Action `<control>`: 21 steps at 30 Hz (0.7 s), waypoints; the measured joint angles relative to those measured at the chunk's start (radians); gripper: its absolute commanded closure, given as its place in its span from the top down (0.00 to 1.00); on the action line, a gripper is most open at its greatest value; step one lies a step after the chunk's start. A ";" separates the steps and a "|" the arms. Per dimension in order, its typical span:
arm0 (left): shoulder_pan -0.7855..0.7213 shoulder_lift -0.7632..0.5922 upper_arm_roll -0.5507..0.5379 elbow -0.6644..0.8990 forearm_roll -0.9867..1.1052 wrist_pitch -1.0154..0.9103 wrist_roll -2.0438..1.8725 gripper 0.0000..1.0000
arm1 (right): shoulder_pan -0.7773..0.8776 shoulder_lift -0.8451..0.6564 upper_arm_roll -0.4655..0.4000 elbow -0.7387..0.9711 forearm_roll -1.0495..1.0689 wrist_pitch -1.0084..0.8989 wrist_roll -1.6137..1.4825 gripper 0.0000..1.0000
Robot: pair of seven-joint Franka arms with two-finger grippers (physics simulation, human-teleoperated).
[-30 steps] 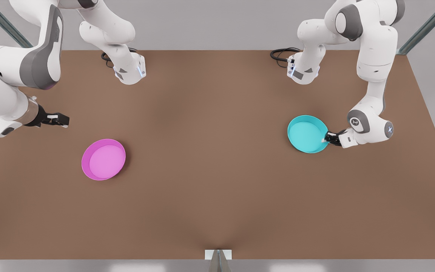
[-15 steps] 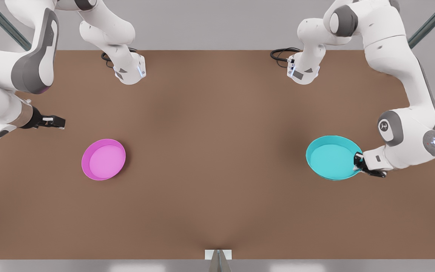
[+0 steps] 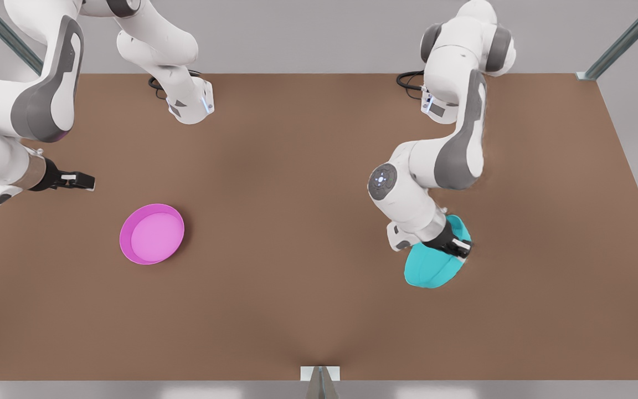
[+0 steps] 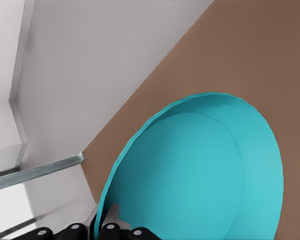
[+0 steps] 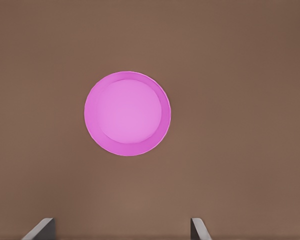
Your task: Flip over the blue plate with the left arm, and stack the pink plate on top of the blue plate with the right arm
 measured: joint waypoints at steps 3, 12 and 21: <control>-0.186 0.078 0.133 -0.011 0.029 -0.007 -0.137 0.21 | 0.002 0.000 0.000 0.000 0.000 0.000 0.000 1.00; -0.418 0.162 0.176 -0.226 0.317 0.008 -0.627 0.21 | -0.002 0.003 0.000 -0.003 0.012 0.000 -0.001 1.00; -0.414 0.199 -0.153 -0.281 0.713 -0.082 -1.221 0.21 | -0.003 0.006 0.000 -0.003 0.014 0.000 -0.002 1.00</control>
